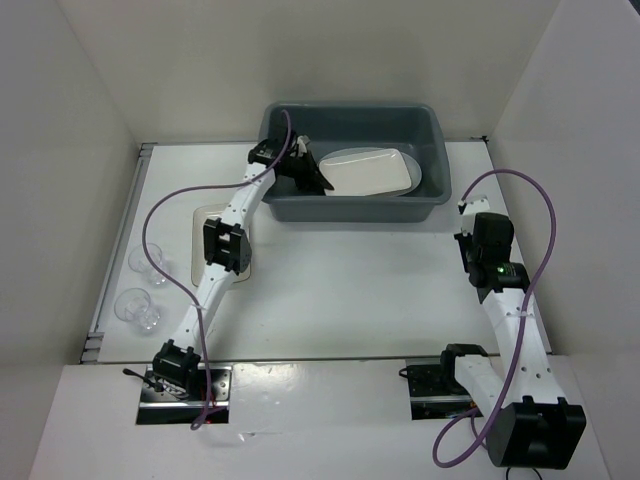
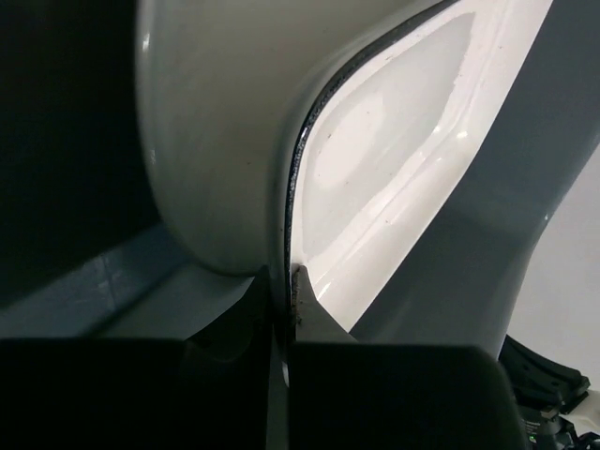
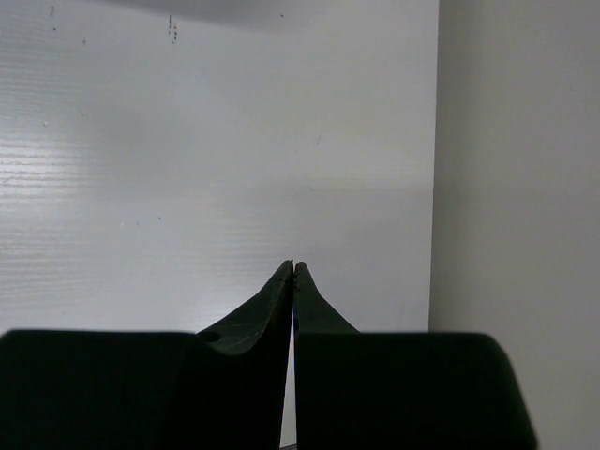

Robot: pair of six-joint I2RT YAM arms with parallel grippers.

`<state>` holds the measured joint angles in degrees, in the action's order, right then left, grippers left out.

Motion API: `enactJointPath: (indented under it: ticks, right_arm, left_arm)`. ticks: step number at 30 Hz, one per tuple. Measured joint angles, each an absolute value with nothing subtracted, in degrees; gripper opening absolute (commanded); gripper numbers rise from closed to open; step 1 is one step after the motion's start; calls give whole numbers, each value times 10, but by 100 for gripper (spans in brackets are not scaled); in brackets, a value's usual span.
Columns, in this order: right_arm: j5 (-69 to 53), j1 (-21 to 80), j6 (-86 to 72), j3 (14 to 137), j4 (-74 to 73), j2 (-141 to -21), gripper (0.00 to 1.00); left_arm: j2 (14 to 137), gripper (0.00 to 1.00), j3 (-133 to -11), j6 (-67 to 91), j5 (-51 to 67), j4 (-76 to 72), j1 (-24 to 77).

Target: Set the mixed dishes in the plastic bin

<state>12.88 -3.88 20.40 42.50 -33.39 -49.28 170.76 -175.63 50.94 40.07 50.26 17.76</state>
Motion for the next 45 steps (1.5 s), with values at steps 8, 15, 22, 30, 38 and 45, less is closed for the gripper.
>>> enactJointPath:
  ticks: [8,15,22,30,38,45]
  right_arm:
    - [129,-39,204,419,-332,-493,7]
    - [129,-39,204,416,-327,-493,10]
    - [129,-39,204,416,-326,-493,10]
    - [128,-39,204,416,-326,-493,11]
    - [127,-38,204,416,-326,-491,13]
    - [124,-25,207,416,-326,-483,16]
  left_arm:
    - [1717,0,-1764,514,399,477,177]
    - [1724,6,-1767,515,396,457,177]
    - [1728,30,-1767,538,388,440,177]
    - [1729,55,-1767,548,394,412,177]
    - [1726,67,-1767,573,397,386,176]
    - [1668,100,-1768,531,373,444,172]
